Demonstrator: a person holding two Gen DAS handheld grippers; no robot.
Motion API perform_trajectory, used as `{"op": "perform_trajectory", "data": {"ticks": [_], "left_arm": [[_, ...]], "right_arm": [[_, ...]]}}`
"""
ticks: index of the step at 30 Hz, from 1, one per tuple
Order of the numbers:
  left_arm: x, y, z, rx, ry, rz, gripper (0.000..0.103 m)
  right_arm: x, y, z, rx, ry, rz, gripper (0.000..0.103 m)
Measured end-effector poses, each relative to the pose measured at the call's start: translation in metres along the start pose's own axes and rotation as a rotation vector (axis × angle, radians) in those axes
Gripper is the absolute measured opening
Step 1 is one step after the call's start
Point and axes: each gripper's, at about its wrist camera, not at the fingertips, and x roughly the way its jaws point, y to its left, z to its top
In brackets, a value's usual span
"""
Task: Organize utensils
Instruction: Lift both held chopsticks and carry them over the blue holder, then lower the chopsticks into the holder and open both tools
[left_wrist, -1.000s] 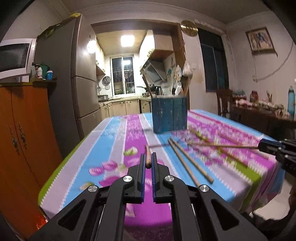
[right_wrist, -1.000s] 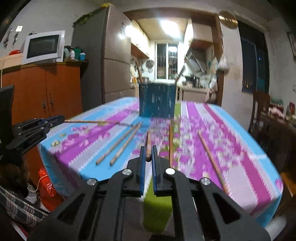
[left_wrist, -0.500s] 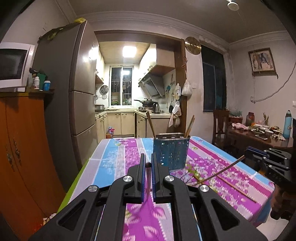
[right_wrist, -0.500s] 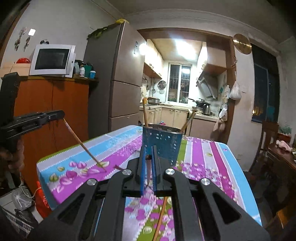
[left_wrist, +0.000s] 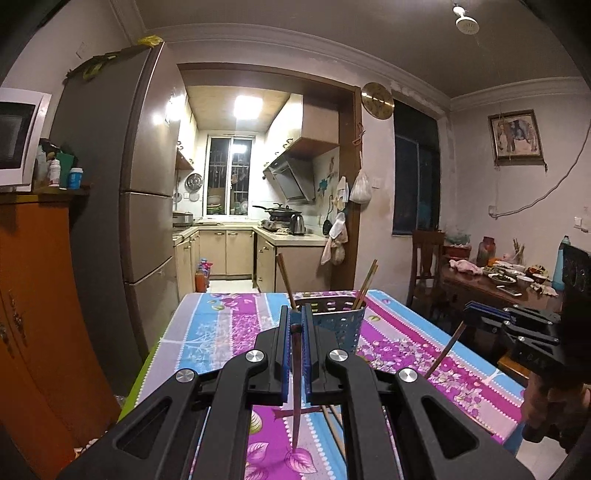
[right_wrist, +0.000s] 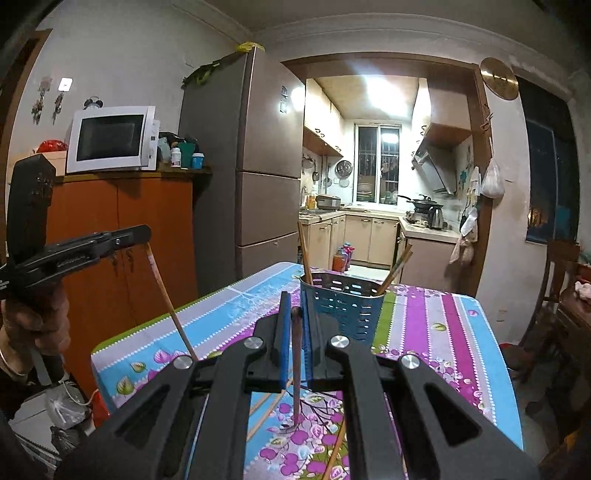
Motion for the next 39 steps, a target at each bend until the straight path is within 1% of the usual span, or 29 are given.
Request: {"op": "perform_trajectory", "data": {"ticks": [4, 14, 19, 24, 28, 33, 39], "left_arm": [[0.002, 0.002, 0.008, -0.002, 0.011, -0.021, 0.007], [0.006, -0.008, 0.018, 0.041, 0.024, -0.012, 0.007], [0.012, -0.022, 0.021, 0.086, 0.028, 0.030, 0.007], [0.033, -0.039, 0.023, 0.142, 0.042, 0.073, 0.007], [0.053, -0.049, 0.026, 0.184, 0.058, 0.105, 0.007], [0.074, -0.053, 0.029, 0.198, 0.078, 0.137, 0.007], [0.095, -0.057, 0.042, 0.226, 0.074, 0.168, 0.007]], "right_arm": [[0.000, 0.000, 0.008, 0.010, 0.004, 0.016, 0.005], [-0.006, 0.000, 0.023, 0.009, -0.017, 0.027, 0.005], [-0.004, -0.002, 0.023, 0.019, -0.007, 0.027, 0.005], [0.016, -0.011, 0.029, 0.041, 0.029, 0.038, 0.005], [0.027, -0.021, 0.039, 0.044, 0.037, 0.028, 0.005], [0.039, -0.034, 0.055, 0.048, 0.028, 0.006, 0.005], [0.058, -0.050, 0.079, 0.036, 0.020, -0.031, 0.005]]}}
